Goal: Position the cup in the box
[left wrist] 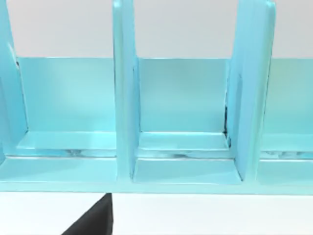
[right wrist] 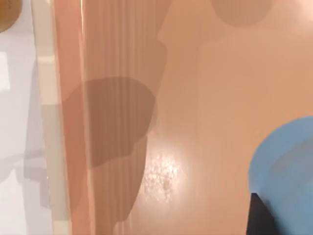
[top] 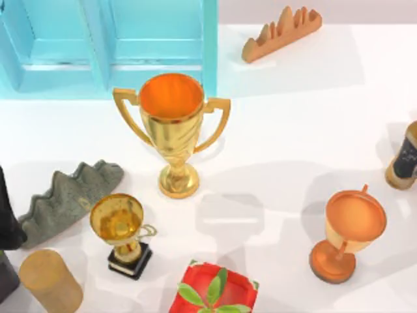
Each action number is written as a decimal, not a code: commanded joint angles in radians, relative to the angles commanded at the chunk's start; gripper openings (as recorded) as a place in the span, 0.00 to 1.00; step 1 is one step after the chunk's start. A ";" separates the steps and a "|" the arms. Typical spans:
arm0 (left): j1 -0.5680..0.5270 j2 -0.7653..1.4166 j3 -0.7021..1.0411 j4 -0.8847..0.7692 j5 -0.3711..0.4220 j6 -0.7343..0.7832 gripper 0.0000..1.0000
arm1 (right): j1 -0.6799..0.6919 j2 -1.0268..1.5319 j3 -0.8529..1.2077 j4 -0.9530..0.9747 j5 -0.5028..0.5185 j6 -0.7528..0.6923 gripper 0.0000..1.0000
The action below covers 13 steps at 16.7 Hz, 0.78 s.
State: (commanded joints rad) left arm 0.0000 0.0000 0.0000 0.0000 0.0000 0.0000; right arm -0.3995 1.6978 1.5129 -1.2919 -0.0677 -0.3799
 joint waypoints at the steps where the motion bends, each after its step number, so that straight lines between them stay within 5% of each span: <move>1: 0.000 0.000 0.000 0.000 0.000 0.000 1.00 | 0.000 0.000 0.000 0.000 0.000 0.000 0.00; 13: 0.000 0.000 0.000 0.000 0.000 0.000 1.00 | -0.009 0.039 -0.189 0.232 0.000 -0.009 0.00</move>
State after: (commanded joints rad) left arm 0.0000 0.0000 0.0000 0.0000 0.0000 0.0000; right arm -0.4082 1.7365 1.3238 -1.0599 -0.0680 -0.3884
